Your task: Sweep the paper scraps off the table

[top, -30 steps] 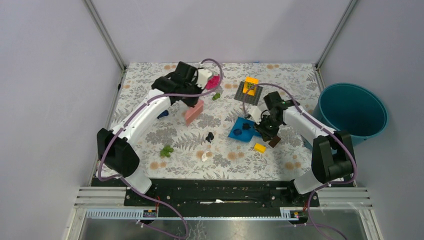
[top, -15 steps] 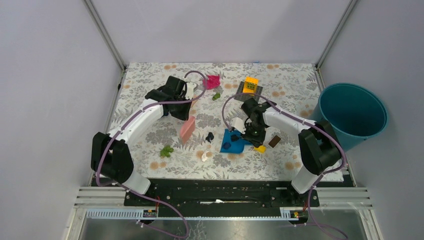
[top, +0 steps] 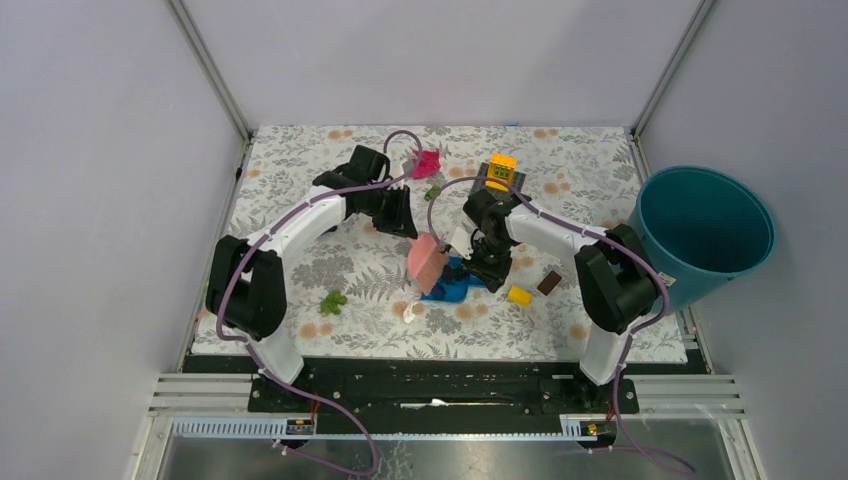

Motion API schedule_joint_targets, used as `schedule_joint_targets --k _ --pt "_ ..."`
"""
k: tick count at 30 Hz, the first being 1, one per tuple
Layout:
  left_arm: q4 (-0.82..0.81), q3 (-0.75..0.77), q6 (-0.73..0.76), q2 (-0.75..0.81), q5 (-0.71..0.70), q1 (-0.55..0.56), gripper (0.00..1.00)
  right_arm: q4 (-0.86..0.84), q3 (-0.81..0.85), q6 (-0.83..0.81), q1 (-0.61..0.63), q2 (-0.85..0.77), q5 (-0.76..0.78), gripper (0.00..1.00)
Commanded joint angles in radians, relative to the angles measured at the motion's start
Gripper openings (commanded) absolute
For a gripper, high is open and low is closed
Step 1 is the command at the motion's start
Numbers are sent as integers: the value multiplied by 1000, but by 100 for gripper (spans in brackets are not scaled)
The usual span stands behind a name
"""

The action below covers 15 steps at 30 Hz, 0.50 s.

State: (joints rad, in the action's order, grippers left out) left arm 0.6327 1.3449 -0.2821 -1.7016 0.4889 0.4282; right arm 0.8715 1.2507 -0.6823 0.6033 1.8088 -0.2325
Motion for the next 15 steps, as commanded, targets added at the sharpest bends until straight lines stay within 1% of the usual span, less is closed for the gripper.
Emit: schedule_joint_targets --k 1,4,8,10,13,15 --pt "-37 93 -42 0 84 7 0 13 57 32 4 7 -37 0" --pt "26 191 47 -9 24 -1 0 12 17 2 -4 -28 -32 0" --pt "105 340 189 -10 -103 -9 0 -47 -118 -87 -31 -136 -37 0" --pt "138 364 239 10 -121 -10 0 -96 -173 -115 -33 -193 -34 0" --pt "200 360 315 53 -128 -17 0 -166 -222 -125 -34 -261 -29 0" --pt "232 340 341 87 -185 -21 0 -170 -234 -144 -33 -285 -33 0"
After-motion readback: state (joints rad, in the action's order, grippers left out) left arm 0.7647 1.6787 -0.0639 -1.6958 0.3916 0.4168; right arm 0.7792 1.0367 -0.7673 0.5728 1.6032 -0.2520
